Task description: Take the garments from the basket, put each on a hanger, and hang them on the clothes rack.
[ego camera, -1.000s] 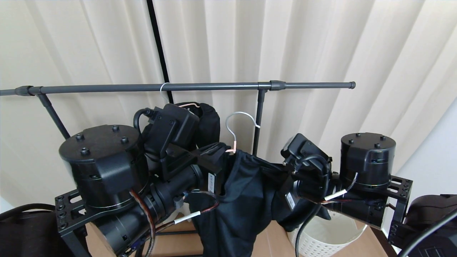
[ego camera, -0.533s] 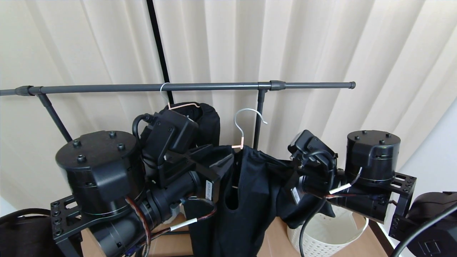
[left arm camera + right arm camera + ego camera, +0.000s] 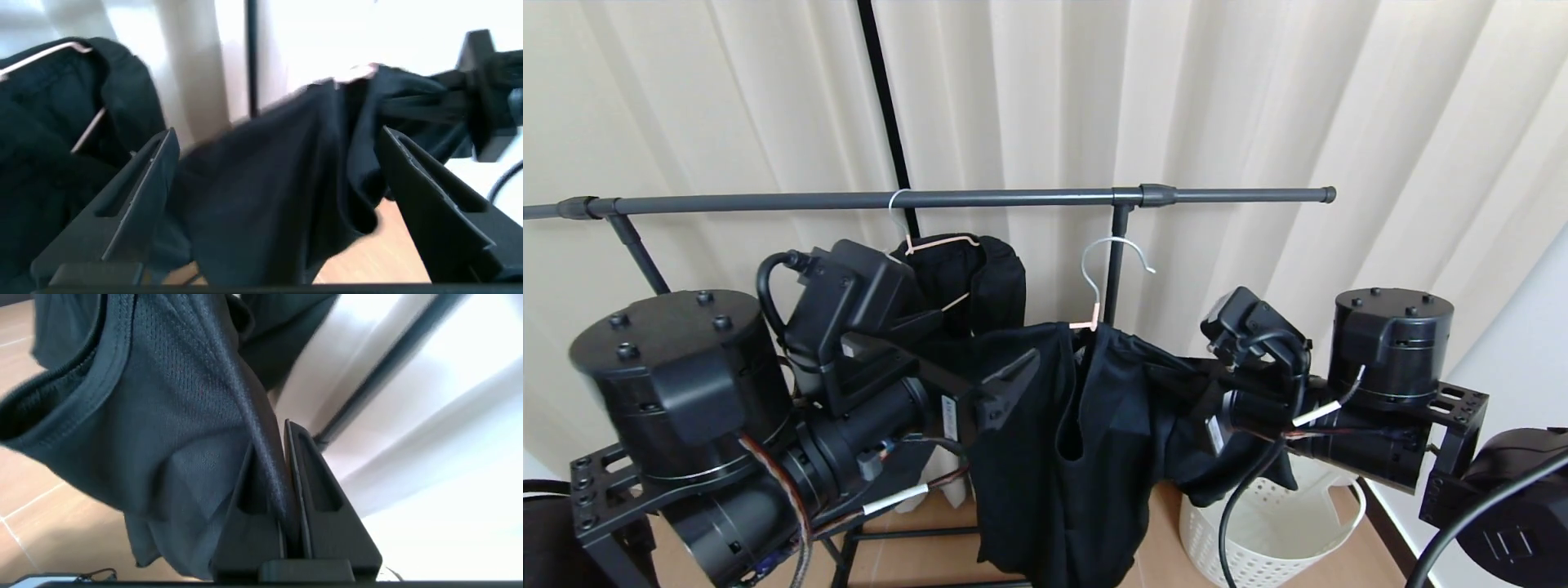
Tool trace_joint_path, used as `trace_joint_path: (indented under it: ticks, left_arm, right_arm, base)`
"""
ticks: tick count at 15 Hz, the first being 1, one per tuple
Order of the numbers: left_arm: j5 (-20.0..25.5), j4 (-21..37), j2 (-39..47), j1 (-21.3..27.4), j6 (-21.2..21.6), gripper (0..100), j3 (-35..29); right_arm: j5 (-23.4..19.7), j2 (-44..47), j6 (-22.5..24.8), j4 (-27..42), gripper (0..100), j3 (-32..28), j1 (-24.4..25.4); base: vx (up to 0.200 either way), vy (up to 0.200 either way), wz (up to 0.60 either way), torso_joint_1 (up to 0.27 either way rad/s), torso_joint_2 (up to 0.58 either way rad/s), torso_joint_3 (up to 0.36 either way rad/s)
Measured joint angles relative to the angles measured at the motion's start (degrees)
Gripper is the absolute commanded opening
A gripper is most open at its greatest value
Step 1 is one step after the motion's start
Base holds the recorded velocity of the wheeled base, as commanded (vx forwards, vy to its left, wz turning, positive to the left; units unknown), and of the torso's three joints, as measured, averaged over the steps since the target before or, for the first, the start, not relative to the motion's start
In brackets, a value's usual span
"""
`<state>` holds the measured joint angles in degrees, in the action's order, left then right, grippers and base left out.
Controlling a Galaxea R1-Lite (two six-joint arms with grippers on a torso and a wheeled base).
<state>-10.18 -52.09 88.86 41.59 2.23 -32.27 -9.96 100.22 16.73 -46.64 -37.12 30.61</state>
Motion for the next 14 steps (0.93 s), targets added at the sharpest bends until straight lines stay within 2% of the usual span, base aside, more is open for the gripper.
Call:
trace_joint_path:
  ticks: [2, 5, 7, 10, 12, 14]
  left_arm:
    - [3.91, -0.02, -1.67, -3.95, -2.12, 100, 1.38]
    - [16.74, -0.02, -3.58, -11.12, -5.71, 100, 3.30]
    - [22.38, -0.02, -4.16, -14.92, -6.96, 100, 4.27]
    - [29.06, 0.00, -4.21, -19.43, -7.27, 100, 5.90]
    - [34.34, -0.05, -4.41, -21.97, -7.35, 100, 7.94]
    - [37.33, -1.39, -4.74, -24.02, -7.35, 100, 10.67]
  right_arm:
    - [-3.86, -0.88, 0.24, 0.13, 0, 0.72, -2.12]
    - [-10.67, -2.78, 1.63, 0.22, 0, 2.04, -5.62]
    - [-14.64, -3.80, 2.84, 0.37, 0, 2.50, -8.05]
    - [-18.33, -5.21, 2.89, 0.44, 0, 3.06, -10.47]
    - [-18.77, -6.17, 2.89, 0.52, 0, 3.47, -11.33]
    - [-18.88, -6.58, 2.89, 0.50, 0, 3.28, -11.93]
  base:
    - [0.000, 0.000, 0.00, 0.000, 0.00, 0.000]
    - [0.000, 0.000, 0.00, 0.000, 0.00, 0.000]
    - [0.000, 0.000, 0.00, 0.000, 0.00, 0.000]
    - [0.000, 0.000, 0.00, 0.000, 0.00, 0.000]
    - [0.000, 0.000, 0.00, 0.000, 0.00, 0.000]
    - [0.000, 0.000, 0.00, 0.000, 0.00, 0.000]
